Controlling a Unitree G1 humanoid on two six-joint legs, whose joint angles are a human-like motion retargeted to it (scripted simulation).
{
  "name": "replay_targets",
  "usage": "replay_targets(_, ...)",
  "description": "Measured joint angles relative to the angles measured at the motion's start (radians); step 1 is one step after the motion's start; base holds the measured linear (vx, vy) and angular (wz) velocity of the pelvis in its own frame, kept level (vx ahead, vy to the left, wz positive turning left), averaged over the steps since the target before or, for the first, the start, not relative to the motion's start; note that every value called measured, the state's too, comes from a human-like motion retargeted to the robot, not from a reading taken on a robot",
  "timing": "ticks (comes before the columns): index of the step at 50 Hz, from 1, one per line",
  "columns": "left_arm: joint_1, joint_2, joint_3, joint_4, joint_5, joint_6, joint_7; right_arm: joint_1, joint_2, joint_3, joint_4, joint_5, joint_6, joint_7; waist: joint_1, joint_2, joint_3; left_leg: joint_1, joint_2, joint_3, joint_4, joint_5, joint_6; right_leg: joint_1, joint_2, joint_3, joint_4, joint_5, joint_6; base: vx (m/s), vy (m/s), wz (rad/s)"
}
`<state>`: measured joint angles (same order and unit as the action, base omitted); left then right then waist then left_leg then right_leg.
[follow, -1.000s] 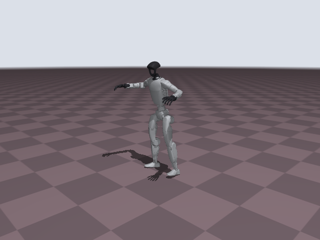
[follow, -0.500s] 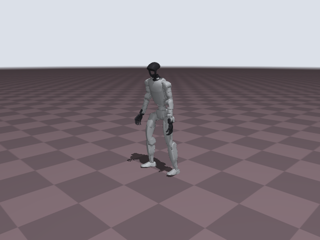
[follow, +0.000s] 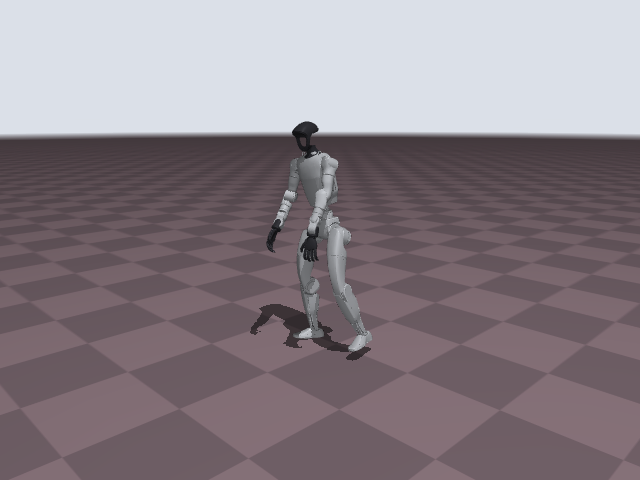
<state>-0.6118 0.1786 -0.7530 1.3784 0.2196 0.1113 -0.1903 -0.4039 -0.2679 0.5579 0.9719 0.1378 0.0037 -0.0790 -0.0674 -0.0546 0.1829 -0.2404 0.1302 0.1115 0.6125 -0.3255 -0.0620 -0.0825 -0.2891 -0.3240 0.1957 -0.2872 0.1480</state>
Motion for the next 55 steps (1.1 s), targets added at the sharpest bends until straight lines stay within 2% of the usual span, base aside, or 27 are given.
replay_targets(3,-0.115,-0.016,-0.089,-0.041,0.022,0.019,-0.077,-0.035,-0.028,0.084,-0.129,-0.067,0.03,0.143,-0.025,0.033,-0.04,0.043,0.067,0.026,-0.15,-0.036,0.033,0.029,0.029,-0.034,0.032,-0.032,0.02,0.18,-0.03,0.33)
replay_targets(7,-0.273,-0.017,-0.184,-0.122,0.003,0.047,-0.145,-0.077,-0.087,0.133,-0.362,-0.106,0.057,0.339,-0.048,0.076,-0.1,0.107,0.113,-0.055,-0.288,0.009,0.043,0.092,0.08,-0.074,0.052,-0.071,0.018,0.21,0.0,0.29)
replay_targets(12,-0.492,0.022,-0.235,-0.246,0.019,0.072,-0.232,-0.139,-0.172,0.118,-0.653,-0.088,0.091,0.48,-0.039,0.058,-0.184,0.156,0.137,-0.106,-0.248,-0.01,0.039,0.178,0.098,-0.108,0.071,-0.118,0.017,0.22,0.0,0.23)
replay_targets(19,-0.737,0.097,-0.148,-0.439,0.02,0.111,-0.271,-0.219,-0.262,0.011,-0.981,-0.153,0.129,0.514,0.047,-0.013,-0.299,0.209,0.149,-0.081,-0.151,-0.078,0.034,0.248,0.085,-0.093,0.114,-0.166,0.021,0.22,0.03,-0.15)
replay_targets(25,-0.831,0.225,-0.026,-0.705,0.064,0.145,-0.23,-0.227,-0.281,-0.178,-1.186,-0.269,0.158,0.491,0.095,-0.057,-0.387,0.245,0.149,-0.048,-0.131,-0.105,0.051,0.272,0.074,-0.07,0.111,-0.175,0.018,0.17,0.06,-0.22)
replay_targets(30,-0.871,0.315,0.094,-0.923,0.141,0.19,-0.189,-0.221,-0.277,-0.329,-1.33,-0.357,0.184,0.449,0.108,-0.097,-0.432,0.257,0.146,-0.027,-0.114,-0.132,0.054,0.284,0.067,-0.058,0.096,-0.176,0.022,0.12,0.08,-0.15)
replay_targets(37,-0.883,0.365,0.253,-1.187,0.253,0.263,-0.119,-0.224,-0.293,-0.464,-1.485,-0.416,0.203,0.405,0.12,-0.143,-0.448,0.242,0.149,-0.016,-0.041,-0.169,0.064,0.294,0.061,-0.044,0.092,-0.176,0.02,0.08,0.1,-0.1)
replay_targets(45,-0.852,0.347,0.405,-1.484,0.403,0.355,-0.067,-0.225,-0.269,-0.501,-1.641,-0.441,0.221,0.398,0.129,-0.188,-0.434,0.193,0.142,-0.009,0.031,-0.2,0.085,0.278,0.05,-0.031,0.071,-0.148,0.018,0.02,0.13,-0.07)
replay_targets(50,-0.821,0.323,0.466,-1.659,0.459,0.384,-0.037,-0.226,-0.242,-0.497,-1.7,-0.433,0.232,0.38,0.15,-0.226,-0.399,0.155,0.123,-0.005,0.031,-0.209,0.085,0.244,0.035,-0.027,0.046,-0.115,0.018,-0.06,0.16,-0.04)
replay_targets(55,-0.795,0.299,0.482,-1.802,0.479,0.377,0.01,-0.243,-0.233,-0.481,-1.715,-0.426,0.234,0.321,0.181,-0.272,-0.33,0.111,0.1,-0.01,0.005,-0.199,0.074,0.175,0.011,-0.029,0.072,-0.068,0.006,-0.14,0.17,0.05)
